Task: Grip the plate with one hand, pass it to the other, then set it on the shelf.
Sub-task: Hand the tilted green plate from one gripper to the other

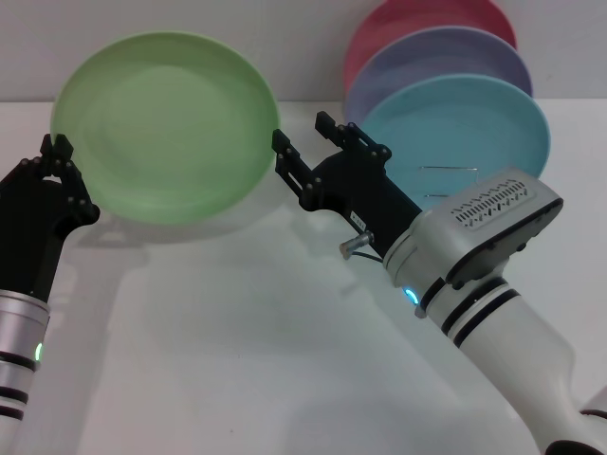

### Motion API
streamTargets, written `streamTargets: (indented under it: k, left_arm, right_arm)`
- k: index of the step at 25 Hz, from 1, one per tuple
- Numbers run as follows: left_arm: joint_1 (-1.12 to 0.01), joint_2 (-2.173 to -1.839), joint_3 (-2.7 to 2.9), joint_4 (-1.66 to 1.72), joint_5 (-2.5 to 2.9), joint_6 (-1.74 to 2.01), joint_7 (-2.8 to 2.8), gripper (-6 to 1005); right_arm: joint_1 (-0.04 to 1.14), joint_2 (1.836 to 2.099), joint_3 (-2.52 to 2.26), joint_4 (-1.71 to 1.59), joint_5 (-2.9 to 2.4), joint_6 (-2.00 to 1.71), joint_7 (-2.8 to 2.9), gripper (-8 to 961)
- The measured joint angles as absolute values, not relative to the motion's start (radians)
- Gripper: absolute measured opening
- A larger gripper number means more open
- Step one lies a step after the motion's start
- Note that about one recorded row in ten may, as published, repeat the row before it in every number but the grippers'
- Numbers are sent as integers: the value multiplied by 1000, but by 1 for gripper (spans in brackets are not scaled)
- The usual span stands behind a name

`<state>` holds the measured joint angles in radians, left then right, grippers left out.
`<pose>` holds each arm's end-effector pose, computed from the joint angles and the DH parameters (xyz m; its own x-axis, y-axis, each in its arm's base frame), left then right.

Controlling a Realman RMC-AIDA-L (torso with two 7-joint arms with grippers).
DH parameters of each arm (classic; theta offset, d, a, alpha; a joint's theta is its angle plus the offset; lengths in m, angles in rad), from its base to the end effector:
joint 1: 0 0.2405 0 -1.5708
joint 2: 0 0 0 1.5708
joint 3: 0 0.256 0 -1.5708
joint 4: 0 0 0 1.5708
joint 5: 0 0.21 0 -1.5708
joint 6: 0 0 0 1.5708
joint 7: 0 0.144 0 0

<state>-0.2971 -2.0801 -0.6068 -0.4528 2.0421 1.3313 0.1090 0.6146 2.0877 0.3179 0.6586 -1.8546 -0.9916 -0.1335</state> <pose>-0.2868 0.2927 -0.0333 0.6639 -0.2078 0.7184 0.7095 -0.1285 -0.6929 0.1659 0.3295 -0.1253 0.6298 -0.0081 -0.7767 -0.6492 -0.5544 -0.5207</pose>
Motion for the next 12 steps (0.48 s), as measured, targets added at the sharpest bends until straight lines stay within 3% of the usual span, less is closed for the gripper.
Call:
streamTargets:
  k: [12]
  left_arm:
    - [-304, -2080, -606, -443, 2042, 1329, 109, 85]
  right_arm:
    - [615, 2088, 317, 653, -1855, -991, -134, 549]
